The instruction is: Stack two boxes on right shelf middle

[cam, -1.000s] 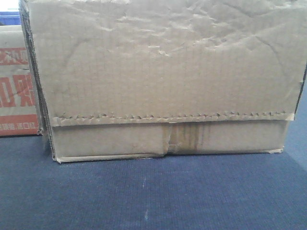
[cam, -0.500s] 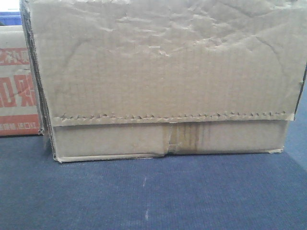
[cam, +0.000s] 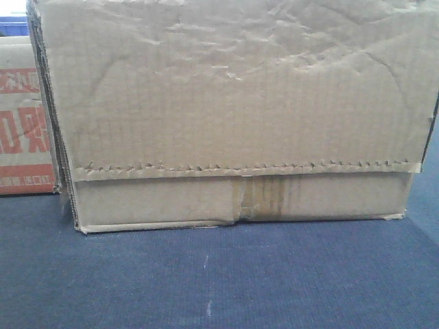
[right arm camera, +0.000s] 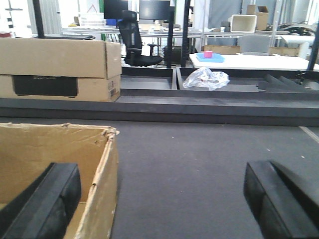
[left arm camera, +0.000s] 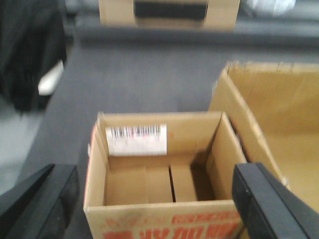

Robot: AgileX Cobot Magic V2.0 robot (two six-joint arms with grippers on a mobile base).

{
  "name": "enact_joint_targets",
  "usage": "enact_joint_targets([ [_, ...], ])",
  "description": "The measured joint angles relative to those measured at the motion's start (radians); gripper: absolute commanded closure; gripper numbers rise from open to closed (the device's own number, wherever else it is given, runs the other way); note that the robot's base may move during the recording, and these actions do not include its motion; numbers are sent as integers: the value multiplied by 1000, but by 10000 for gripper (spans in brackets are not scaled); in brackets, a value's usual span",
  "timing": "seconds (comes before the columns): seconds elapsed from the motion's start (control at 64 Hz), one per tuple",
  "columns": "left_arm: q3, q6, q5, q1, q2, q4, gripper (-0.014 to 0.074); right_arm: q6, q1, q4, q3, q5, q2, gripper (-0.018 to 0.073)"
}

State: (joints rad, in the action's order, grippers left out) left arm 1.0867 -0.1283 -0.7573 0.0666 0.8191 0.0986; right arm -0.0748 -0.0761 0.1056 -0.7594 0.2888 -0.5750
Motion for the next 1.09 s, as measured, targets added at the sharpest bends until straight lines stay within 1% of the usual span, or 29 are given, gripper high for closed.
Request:
enact_joint_targets([
  [0.156,168,54,-130,2,187,3,71,0,-44,0,0,2,-4,-10],
  [0.219,219,69,-171,2,262,12,34,0,-60,0,0,4,-8,-10],
  [0.281,273,95,-204,-13,330,14,-11,0,-78,0,0,5,-14,-10],
  [0.359,318,115,-234,-53,406,16,-13,0,-90,0,0,9,-18,-10],
  [0.5,377,177,-279,-161,539,16,-12,0,-92,0,0,15,-18,-10],
  [0.562,388,203,-294,-195,597,16,-12,0,-92,0,0,15,-18,-10],
  [0.641,394,251,-302,-229,669,-6,-12,0,-92,0,0,15,-18,-10],
  [0.703,394,282,-302,-237,720,-26,-12,0,-92,0,0,15,-18,-10],
  [0.797,394,301,-298,-238,784,-42,-12,0,-92,0,0,17,-18,-10],
  [1.031,394,309,-271,-238,896,-68,-11,0,-92,0,0,26,-18,-10],
  [1.094,394,311,-269,-238,912,-80,2,0,-92,0,0,30,-18,-10],
])
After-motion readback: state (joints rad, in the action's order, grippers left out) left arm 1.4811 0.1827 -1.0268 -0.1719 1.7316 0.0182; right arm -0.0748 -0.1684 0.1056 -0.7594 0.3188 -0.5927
